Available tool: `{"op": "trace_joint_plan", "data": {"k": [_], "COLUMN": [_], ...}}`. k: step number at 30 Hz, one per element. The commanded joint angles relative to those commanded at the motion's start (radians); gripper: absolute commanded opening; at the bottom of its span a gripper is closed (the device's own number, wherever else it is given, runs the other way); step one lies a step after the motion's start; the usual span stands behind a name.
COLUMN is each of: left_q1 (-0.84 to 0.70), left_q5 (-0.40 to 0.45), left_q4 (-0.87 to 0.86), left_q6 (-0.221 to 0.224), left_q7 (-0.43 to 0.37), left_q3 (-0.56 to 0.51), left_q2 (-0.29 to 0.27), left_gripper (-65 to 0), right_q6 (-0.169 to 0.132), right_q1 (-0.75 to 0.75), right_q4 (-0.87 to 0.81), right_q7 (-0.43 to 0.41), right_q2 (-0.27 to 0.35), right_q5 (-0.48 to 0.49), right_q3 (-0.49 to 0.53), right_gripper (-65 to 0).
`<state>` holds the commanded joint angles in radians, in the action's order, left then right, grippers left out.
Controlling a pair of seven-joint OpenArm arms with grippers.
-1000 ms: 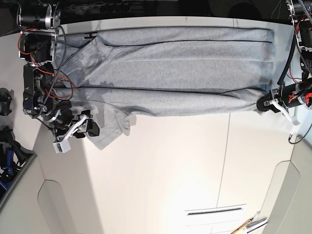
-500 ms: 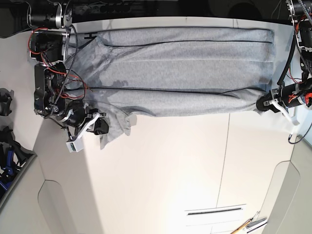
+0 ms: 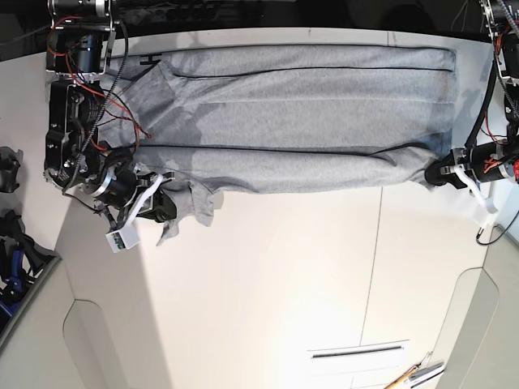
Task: Fold the T-shirt properly
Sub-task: 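Lay the folded half flat and release it with both grippers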
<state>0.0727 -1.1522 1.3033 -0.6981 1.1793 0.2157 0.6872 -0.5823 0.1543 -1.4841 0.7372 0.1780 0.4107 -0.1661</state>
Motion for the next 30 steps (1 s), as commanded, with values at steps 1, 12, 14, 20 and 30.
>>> {"op": "trace_joint_plan", "data": {"k": [1,12,14,20,30], "left_q1": [-0.017,-0.193,-0.195,-0.195,-0.195], "left_q5": [0.000,0.004,0.004,0.018,0.051], "left_q4": [0.035,0.149,0.149,0.149,0.148], "left_q6": [0.000,0.000,0.000,0.000,0.000], "left_q7": [0.000,0.027,0.030,0.037,0.044], "left_q3": [0.000,0.005,0.005,0.005,0.005], "left_q2": [0.013,0.066,0.067,0.067,0.066], "left_gripper": [-65.0,-65.0,-65.0,-65.0,-53.8], "right_q6": [0.000,0.002,0.002,0.002,0.002], "right_q1": [-0.027,-0.282,-0.313,-0.379,-0.536], "right_q4": [-0.048,-0.343,-0.363,-0.373,-0.373], "right_q7": [0.007,0.042,0.045,0.060,0.082], "right_q2": [0.005,0.095,0.103,0.110,0.109], "right_q5": [0.008,0.069,0.070,0.085,0.158], "right_q3": [0.000,-0.054,-0.066,-0.107,-0.171], "right_gripper": [-65.0,-65.0,-65.0,-65.0,-65.0]}}
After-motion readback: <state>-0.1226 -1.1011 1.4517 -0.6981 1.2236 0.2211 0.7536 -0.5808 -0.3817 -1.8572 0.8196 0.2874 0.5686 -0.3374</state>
